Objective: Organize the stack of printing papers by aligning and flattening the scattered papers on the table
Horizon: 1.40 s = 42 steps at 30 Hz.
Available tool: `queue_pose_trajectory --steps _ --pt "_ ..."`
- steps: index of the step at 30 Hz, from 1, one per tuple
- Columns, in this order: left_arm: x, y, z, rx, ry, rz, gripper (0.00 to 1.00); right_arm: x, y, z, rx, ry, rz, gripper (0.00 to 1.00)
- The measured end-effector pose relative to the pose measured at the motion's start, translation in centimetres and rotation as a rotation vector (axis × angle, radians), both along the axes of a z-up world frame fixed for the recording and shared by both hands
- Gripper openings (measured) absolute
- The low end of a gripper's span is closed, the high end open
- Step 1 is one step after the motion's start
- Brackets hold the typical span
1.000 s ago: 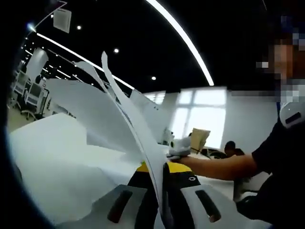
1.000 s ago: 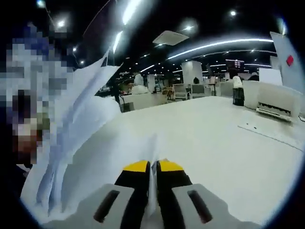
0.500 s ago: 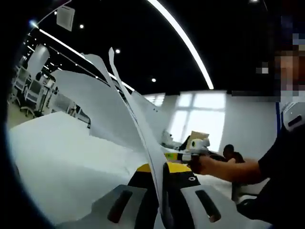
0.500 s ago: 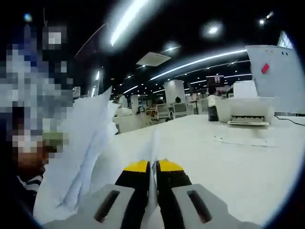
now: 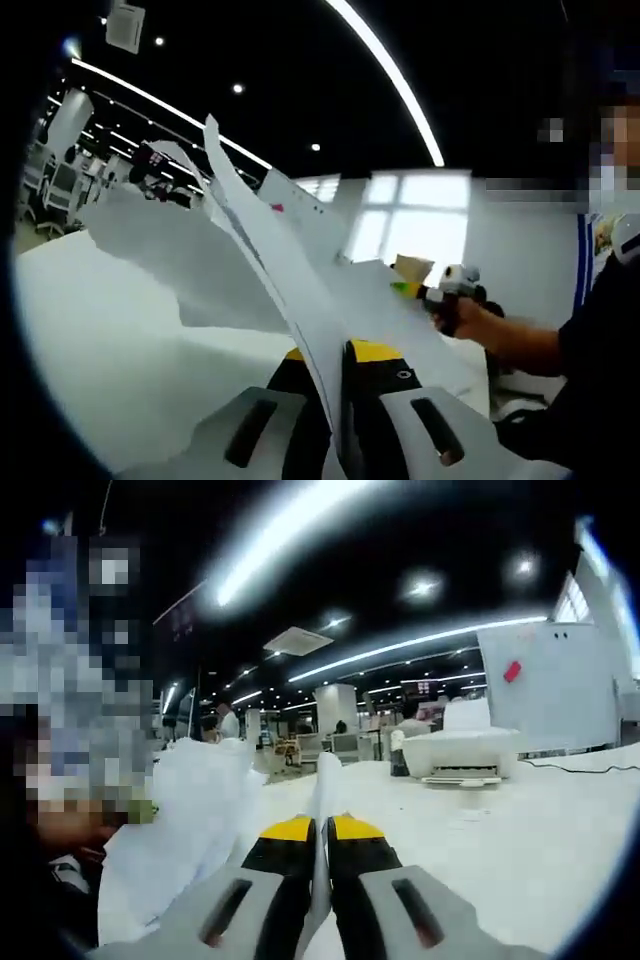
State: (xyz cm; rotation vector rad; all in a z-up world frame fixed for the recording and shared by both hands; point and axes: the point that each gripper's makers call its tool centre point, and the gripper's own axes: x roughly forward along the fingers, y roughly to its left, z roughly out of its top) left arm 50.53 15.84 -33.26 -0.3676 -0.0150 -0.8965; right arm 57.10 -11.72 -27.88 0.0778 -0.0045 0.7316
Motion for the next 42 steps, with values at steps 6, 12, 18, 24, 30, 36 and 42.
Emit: queue_pose_trajectory --steps 6,12,18,24,30,36,42 --pt "0.8 -2.9 0.2 0.024 -0.001 -0.037 0.08 -1.5 -3.1 2.8 0.024 -0.053 -0.049 0.02" --pt "1.6 -6.8 0.4 0.022 -0.008 -0.073 0.08 -5.0 -7.1 7.9 0.019 -0.155 -0.119 0.02" --pt "0.4 -7.4 1.0 0.01 -0.082 -0.096 0.08 -7.8 -8.9 11.0 -0.002 -0.206 -0.163 0.02" --pt "0.7 -7.1 0.6 -0.01 -0.048 -0.096 0.08 -9.7 -7.9 12.8 -0.005 -0.243 -0.149 0.02" --pt "0.5 -7.4 0.4 0.014 -0.062 -0.102 0.09 -11.7 -5.3 14.6 -0.012 -0.268 -0.093 0.02" --pt "0.3 -7.7 0.2 0.04 -0.081 -0.117 0.1 -14.0 -2.2 16.5 0.039 -0.277 0.024 0.02" --pt "0.0 -7.7 0.4 0.032 -0.091 -0.129 0.1 -15.1 -0.3 17.2 0.123 -0.245 0.112 0.02"
